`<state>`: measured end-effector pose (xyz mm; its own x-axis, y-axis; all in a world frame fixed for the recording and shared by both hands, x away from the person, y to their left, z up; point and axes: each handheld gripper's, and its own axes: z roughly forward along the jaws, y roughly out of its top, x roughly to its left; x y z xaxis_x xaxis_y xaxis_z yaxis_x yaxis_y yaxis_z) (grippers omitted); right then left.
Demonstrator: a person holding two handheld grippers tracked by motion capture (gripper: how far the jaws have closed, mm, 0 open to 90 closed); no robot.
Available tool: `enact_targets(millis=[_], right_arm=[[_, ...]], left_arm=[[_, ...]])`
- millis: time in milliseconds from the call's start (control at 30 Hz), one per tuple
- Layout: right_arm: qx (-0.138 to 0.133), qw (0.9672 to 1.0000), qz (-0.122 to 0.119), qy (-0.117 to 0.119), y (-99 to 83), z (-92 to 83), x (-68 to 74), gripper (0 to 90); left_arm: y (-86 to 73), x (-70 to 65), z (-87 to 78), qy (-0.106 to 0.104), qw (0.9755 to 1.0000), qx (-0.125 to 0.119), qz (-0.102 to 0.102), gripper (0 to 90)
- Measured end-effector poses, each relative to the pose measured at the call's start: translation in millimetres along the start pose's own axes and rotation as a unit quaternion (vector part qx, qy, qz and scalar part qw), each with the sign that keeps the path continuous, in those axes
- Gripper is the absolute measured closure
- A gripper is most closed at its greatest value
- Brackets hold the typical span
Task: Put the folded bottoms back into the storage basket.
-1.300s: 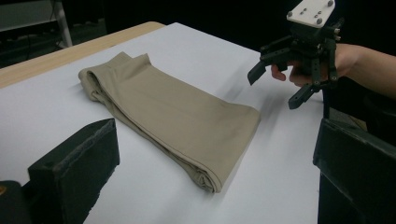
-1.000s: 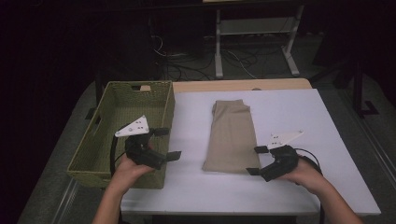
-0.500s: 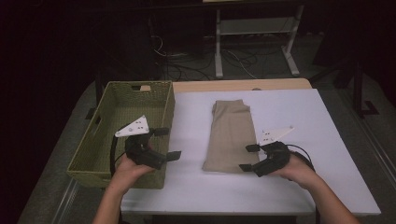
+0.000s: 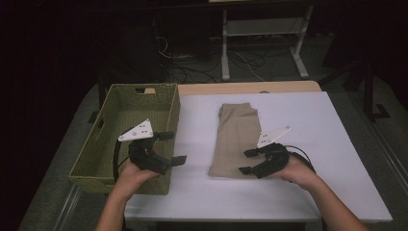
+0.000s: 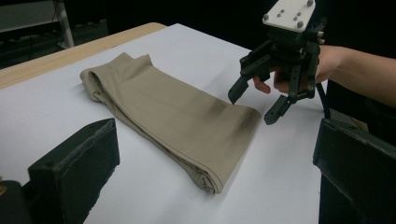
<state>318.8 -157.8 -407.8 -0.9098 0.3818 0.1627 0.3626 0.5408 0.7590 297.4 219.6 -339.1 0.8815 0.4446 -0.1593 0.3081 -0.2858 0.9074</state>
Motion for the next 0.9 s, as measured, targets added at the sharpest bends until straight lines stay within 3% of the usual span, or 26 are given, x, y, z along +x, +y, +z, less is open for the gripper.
enact_targets(millis=[200, 533, 900], right_arm=[[0.001, 0.9999, -0.001, 0.013, 6.3, 9.7, -2.9, 40.0], [0.009, 0.9999, -0.004, 0.013, 4.2, 16.4, -3.3, 45.8], [0.042, 0.9989, -0.02, 0.007, -1.5, 26.4, -1.0, 55.2]], left_arm=[[-0.2, 0.1, -0.4, -0.001, 1.0, -0.003, 0.0, 0.8], [-0.4, 0.4, -0.6, -0.002, 1.0, -0.005, -0.002, 0.8], [-0.5, 0.5, -0.9, -0.003, 1.0, -0.005, -0.003, 0.8]])
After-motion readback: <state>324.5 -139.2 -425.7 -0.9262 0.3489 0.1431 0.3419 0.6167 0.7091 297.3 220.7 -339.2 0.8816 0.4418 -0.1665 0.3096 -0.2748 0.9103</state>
